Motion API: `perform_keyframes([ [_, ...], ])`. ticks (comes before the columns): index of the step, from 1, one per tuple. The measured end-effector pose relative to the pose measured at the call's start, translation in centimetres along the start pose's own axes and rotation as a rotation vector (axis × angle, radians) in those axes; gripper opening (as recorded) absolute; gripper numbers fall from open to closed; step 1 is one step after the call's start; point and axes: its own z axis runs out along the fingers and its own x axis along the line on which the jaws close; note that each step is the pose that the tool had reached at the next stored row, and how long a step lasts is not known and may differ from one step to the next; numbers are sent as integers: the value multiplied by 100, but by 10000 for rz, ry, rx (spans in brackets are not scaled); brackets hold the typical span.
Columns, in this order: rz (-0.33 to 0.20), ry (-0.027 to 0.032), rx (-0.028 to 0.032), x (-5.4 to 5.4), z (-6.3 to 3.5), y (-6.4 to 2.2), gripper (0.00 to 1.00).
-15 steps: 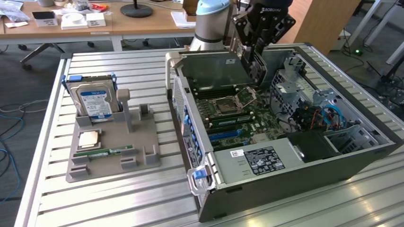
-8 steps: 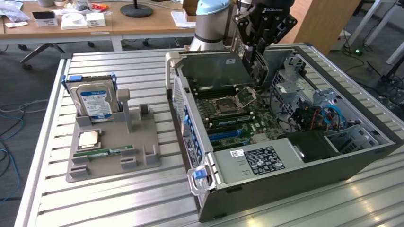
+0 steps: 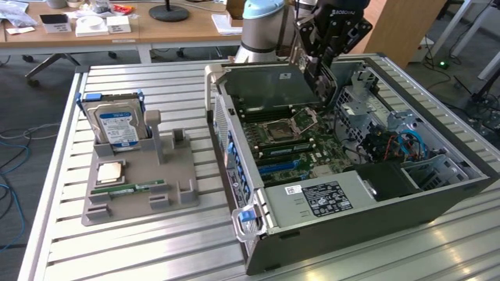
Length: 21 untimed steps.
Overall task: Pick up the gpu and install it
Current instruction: 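Pick up the gpu and move the gpu toward the slot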
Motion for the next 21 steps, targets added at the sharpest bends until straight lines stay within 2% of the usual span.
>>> perform_keyframes([
  [7, 0, 0, 0, -141, 4, 4, 26],
  [14, 1, 0, -1, -164, 5, 4, 26],
  [21, 0, 0, 0, -284, 9, 8, 26],
])
